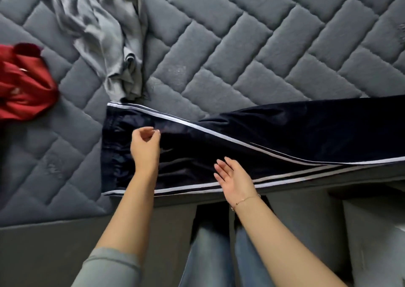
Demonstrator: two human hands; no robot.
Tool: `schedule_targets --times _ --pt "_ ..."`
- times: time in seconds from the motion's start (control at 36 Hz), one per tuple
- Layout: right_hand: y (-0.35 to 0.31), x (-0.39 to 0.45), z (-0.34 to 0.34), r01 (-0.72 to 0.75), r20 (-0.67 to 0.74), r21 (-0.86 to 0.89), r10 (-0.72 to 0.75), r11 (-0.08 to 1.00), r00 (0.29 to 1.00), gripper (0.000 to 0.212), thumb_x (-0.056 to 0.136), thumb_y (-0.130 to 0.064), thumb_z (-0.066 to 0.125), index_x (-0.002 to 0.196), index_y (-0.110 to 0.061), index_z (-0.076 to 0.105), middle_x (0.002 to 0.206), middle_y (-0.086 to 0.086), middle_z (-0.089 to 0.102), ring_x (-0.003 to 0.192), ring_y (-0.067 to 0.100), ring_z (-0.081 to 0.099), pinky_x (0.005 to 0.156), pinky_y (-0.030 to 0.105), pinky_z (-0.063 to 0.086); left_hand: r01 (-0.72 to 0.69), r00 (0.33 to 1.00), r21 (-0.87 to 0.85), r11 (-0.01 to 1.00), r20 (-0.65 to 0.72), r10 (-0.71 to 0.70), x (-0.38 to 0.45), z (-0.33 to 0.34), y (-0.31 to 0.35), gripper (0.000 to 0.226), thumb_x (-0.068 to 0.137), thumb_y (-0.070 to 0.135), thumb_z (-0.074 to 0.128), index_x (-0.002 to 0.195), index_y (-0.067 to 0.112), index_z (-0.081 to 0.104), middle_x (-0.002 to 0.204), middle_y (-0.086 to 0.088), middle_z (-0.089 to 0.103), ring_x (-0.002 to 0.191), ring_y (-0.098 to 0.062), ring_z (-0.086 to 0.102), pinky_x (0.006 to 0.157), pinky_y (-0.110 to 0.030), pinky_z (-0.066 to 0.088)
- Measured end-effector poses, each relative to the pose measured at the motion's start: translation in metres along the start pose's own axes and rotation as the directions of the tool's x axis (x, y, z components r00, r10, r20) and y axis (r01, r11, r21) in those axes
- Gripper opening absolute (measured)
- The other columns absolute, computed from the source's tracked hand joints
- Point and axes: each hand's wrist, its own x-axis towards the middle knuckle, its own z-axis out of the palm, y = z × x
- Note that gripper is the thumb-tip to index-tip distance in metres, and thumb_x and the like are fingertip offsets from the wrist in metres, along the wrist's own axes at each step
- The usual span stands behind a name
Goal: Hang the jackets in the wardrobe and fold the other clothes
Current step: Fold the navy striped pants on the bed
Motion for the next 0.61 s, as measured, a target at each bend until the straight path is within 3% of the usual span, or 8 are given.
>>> schedule_targets --times 0.06,0.14,0.19,0.28,0.39,0.53,0.56,0.61 --pt "0.004 0.003 0.019 -0.021 0.053 -0.061 0.024 0.998 0.998 0.009 0.096 -0.019 0.055 0.097 -0.013 0.062 0.096 0.005 0.067 0.09 0.016 0.064 0.077 0.028 0.05 0.105 0.992 -0.16 0.982 -0.047 -0.113 0.022 -0.009 0.007 0.019 0.092 0.008 0.061 0.104 0.011 0.047 0.09 -0.002 0.056 0.082 -0.016 0.058 0.07 -0.023 0.052" --pt "0.001 0.013 0.042 -0.063 0.087 -0.116 0.074 0.991 0.994 0.024 0.096 -0.028 0.054 0.113 -0.012 0.059 0.105 0.004 0.064 0.105 0.019 0.06 0.085 0.032 0.048 0.233 0.96 -0.368 0.9 -0.063 -0.274 0.053 -0.013 0.019 0.032 0.091 0.009 0.064 0.106 0.014 0.036 0.099 -0.006 0.051 0.074 -0.01 0.056 0.061 -0.019 0.052" --pt "-0.004 0.021 0.054 -0.111 0.071 -0.102 0.118 0.989 0.99 0.045 0.095 -0.033 0.057 0.133 -0.011 0.048 0.113 0.004 0.061 0.112 0.021 0.056 0.089 0.036 0.046 0.3 0.934 -0.407 0.863 -0.059 -0.353 0.07 -0.011 0.027 0.047 0.087 0.014 0.069 0.114 0.016 0.03 0.115 -0.008 0.048 0.075 -0.01 0.053 0.064 -0.023 0.053" --pt "-0.012 0.032 0.069 -0.19 0.002 -0.054 0.191 0.98 0.982 0.067 0.09 -0.041 0.063 0.144 -0.014 0.036 0.136 0.009 0.051 0.126 0.025 0.05 0.092 0.042 0.044 0.432 0.873 -0.391 0.813 -0.045 -0.486 0.088 -0.004 0.036 0.079 0.078 0.032 0.079 0.132 0.022 0.023 0.138 -0.007 0.034 0.092 -0.015 0.051 0.082 -0.037 0.054" --pt "-0.015 0.042 0.086 -0.242 -0.013 0.017 0.242 0.97 0.97 0.075 0.09 -0.045 0.061 0.149 -0.015 0.027 0.15 0.014 0.037 0.138 0.025 0.037 0.108 0.044 0.035 0.596 0.764 -0.401 0.695 0.019 -0.644 0.099 0.005 0.039 0.096 0.069 0.046 0.083 0.138 0.023 0.02 0.142 -0.002 0.034 0.107 -0.022 0.044 0.091 -0.047 0.049" --pt "-0.013 0.046 0.096 -0.232 -0.032 -0.013 0.232 0.973 0.972 0.063 0.096 -0.039 0.051 0.147 -0.008 0.03 0.15 0.018 0.036 0.14 0.026 0.034 0.113 0.039 0.028 0.644 0.725 -0.294 0.707 -0.061 -0.686 0.109 0.016 0.033 0.085 0.069 0.041 0.082 0.126 0.02 0.023 0.142 -0.003 0.034 0.101 -0.022 0.043 0.07 -0.036 0.045" --pt "-0.013 0.047 0.097 -0.219 -0.045 -0.018 0.218 0.976 0.975 0.054 0.097 -0.035 0.05 0.142 -0.007 0.037 0.146 0.018 0.041 0.138 0.027 0.037 0.113 0.038 0.028 0.631 0.736 -0.257 0.732 -0.102 -0.67 0.111 0.018 0.03 0.082 0.071 0.039 0.079 0.127 0.018 0.023 0.142 -0.007 0.033 0.106 -0.024 0.045 0.072 -0.036 0.046" --pt "-0.013 0.049 0.097 -0.191 -0.057 0.002 0.191 0.982 0.98 0.029 0.097 -0.024 0.046 0.12 -0.007 0.053 0.131 0.015 0.053 0.128 0.028 0.049 0.108 0.035 0.033 0.593 0.763 -0.151 0.791 -0.207 -0.612 0.114 0.023 0.021 0.074 0.079 0.04 0.066 0.133 0.01 0.026 0.143 -0.015 0.031 0.122 -0.034 0.043 0.09 -0.04 0.049"
